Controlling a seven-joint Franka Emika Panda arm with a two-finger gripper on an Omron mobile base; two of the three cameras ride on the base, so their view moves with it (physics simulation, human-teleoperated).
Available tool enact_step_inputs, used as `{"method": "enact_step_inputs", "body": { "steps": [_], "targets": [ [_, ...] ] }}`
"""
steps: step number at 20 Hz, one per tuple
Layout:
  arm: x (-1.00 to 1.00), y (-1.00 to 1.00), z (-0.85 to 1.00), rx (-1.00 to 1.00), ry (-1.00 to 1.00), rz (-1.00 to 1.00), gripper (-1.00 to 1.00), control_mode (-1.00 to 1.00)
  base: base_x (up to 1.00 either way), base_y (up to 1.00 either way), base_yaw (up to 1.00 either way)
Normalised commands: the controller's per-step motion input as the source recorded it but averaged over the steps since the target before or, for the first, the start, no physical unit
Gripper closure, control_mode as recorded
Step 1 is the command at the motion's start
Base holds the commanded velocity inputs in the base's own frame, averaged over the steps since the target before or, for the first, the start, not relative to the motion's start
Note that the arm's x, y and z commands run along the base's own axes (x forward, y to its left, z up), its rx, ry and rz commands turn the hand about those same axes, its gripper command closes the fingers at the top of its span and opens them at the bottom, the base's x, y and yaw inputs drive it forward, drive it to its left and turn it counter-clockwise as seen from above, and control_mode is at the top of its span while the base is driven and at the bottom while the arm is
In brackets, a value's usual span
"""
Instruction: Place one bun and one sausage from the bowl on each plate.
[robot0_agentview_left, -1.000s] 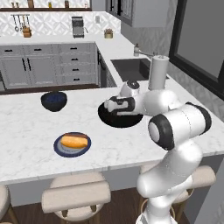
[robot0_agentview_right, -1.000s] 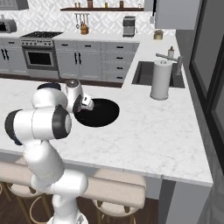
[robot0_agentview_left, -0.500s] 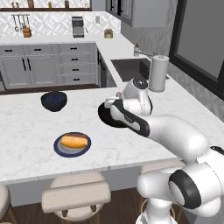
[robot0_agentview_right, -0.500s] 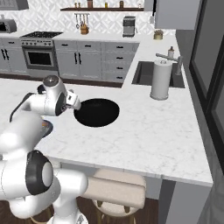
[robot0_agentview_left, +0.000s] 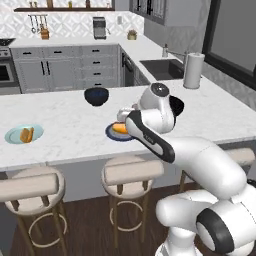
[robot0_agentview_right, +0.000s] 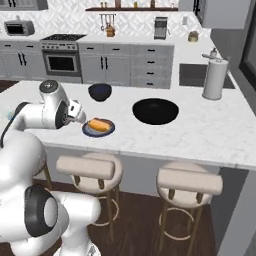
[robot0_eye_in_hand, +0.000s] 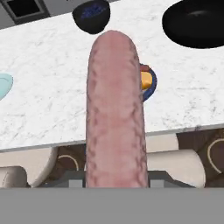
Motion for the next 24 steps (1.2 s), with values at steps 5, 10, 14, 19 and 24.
{"method": "enact_step_inputs", "body": {
  "steps": [5, 10, 14, 19, 24],
  "targets": [
    [0.0, 0.0, 0.0, 0.0, 0.0, 0.0, 1.0, 1.0, 0.17, 1.0, -0.23],
    [0.0, 0.0, 0.0, 0.0, 0.0, 0.0, 1.0, 1.0, 0.82, 0.38, -0.12],
    [0.0, 0.0, 0.0, 0.0, 0.0, 0.0, 1.0, 1.0, 0.97, 0.94, 0.0],
    [0.0, 0.0, 0.0, 0.0, 0.0, 0.0, 1.0, 1.0, 0.92, 1.0, 0.03],
    [0.39, 0.8, -0.03, -0.07, 0.14, 0.11, 1.0, -1.0, 0.16, 0.2, 0.02]
  ]
}}
